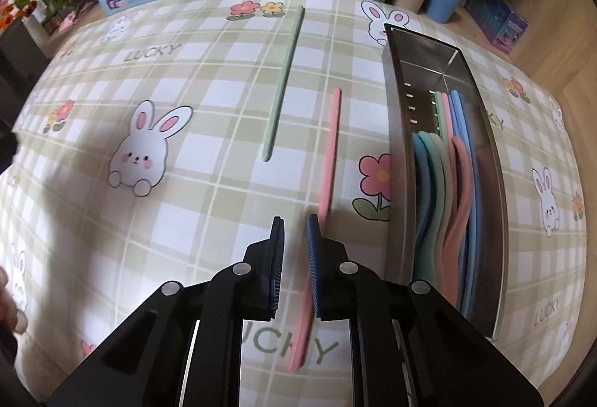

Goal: Organize utensils
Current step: 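Close the right tool on the pink chopstick and lift it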

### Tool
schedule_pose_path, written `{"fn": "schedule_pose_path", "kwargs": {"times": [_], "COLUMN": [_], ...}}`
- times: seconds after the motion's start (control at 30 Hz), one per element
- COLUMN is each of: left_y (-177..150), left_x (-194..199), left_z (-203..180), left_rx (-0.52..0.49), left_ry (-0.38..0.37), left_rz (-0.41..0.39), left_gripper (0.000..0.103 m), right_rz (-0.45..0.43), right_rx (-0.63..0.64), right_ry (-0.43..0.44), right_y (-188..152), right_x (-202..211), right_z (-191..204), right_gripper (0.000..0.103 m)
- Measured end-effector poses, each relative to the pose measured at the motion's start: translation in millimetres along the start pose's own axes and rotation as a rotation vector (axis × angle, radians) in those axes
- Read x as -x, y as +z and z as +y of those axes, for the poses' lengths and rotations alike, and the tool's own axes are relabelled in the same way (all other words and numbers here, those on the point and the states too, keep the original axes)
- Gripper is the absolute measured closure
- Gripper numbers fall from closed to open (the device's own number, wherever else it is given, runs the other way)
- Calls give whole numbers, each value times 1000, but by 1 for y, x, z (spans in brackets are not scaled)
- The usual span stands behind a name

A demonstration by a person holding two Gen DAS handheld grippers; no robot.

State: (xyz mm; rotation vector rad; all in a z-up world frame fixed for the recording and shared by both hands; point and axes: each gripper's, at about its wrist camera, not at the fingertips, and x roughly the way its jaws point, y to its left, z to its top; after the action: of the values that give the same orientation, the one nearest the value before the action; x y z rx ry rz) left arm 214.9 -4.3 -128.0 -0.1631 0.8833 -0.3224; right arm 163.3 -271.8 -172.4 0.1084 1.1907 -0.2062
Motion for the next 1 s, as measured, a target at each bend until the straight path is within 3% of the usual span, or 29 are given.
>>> {"fn": "schedule_pose_path", "kwargs": {"times": [0.4, 0.67, 1.0], "left_y": [1, -1, -5], "left_x": [11, 11, 9], "left_z": [24, 23, 13], "left_rx": [41, 17, -30], "left_ry": [27, 68, 68], "left_rz": [-48, -58, -60], "left_gripper": [6, 6, 6], "right_rz": [32, 39, 13], "right_rx": [-87, -112, -37], "right_ry": [-97, -121, 0], "right_y": [7, 7, -5], "right_x": [-20, -22, -17], "right_z": [1, 0, 17], "right_gripper": [90, 90, 95]}}
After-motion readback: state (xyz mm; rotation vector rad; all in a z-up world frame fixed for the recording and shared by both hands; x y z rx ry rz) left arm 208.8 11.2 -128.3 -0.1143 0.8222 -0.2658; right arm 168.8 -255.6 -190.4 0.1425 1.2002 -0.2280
